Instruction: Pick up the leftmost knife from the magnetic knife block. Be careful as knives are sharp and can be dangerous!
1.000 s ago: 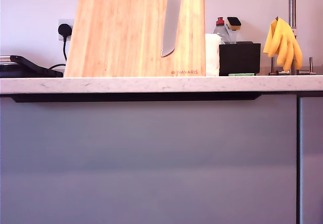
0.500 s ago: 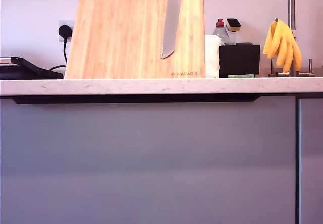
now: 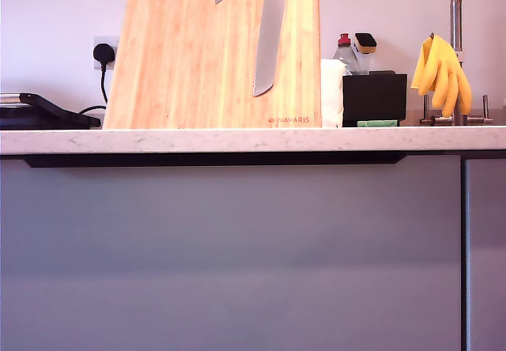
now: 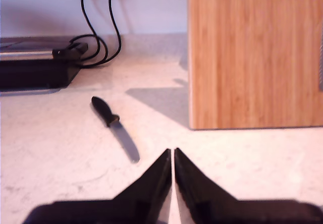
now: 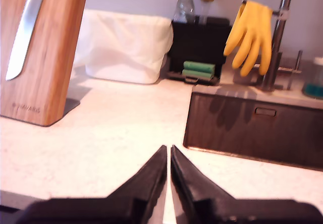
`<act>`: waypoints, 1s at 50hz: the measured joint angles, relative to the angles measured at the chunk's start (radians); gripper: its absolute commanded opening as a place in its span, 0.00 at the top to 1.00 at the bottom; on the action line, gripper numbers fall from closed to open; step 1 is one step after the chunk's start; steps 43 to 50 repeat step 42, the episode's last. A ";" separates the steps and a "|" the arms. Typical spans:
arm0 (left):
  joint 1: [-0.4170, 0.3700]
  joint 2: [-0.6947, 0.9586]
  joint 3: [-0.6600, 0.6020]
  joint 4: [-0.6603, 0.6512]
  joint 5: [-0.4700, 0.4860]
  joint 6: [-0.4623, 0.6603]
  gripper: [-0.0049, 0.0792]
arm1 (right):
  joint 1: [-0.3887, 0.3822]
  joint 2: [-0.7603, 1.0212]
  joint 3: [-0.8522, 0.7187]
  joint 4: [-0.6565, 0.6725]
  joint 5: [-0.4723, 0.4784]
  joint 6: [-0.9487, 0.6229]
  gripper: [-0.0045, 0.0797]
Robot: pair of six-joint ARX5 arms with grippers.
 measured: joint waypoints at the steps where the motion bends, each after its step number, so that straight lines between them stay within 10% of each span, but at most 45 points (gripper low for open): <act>1: 0.000 -0.011 -0.010 0.000 -0.002 0.000 0.97 | 0.000 0.000 0.000 -0.005 -0.005 -0.003 0.96; 34: 0.000 -0.107 -0.066 -0.334 -0.035 0.009 0.97 | 0.000 0.000 0.000 -0.482 -0.026 0.014 0.96; 50: 0.000 -0.107 -0.066 -0.412 -0.035 0.009 0.97 | 0.000 0.000 0.000 -0.513 -0.026 0.014 0.96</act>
